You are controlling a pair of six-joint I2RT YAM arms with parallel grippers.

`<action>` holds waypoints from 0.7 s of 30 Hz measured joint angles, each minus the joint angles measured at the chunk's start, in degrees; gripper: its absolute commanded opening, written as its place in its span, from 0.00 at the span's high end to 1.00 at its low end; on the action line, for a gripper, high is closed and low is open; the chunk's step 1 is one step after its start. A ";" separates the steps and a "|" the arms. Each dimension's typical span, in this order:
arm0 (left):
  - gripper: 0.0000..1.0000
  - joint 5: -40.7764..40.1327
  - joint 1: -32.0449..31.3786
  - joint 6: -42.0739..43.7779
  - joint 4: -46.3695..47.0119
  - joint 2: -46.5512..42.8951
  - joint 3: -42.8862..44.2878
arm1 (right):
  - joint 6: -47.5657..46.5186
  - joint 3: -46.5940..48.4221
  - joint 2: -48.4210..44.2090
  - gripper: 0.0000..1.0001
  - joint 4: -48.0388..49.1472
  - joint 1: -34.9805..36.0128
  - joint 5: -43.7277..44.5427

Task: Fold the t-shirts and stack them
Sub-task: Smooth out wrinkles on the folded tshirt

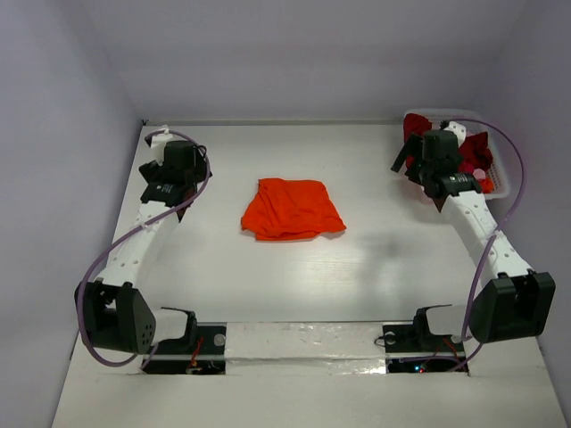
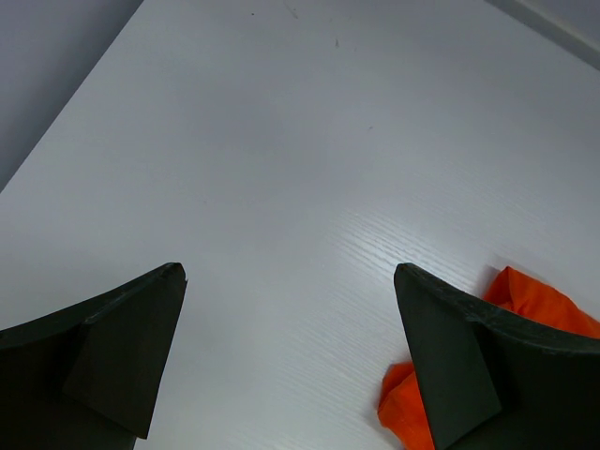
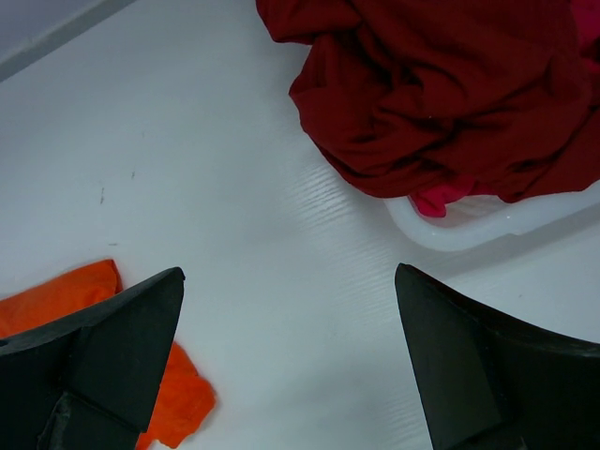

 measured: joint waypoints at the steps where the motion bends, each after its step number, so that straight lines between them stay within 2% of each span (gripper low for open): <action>1: 0.08 -0.07 0.50 -0.39 -0.07 0.02 -0.11 | 0.02 0.00 0.37 0.00 0.02 -0.07 -0.13; 21: 0.09 -2.08 2.21 -2.51 -2.27 3.74 3.28 | -0.04 0.02 1.22 0.00 0.68 -0.31 0.50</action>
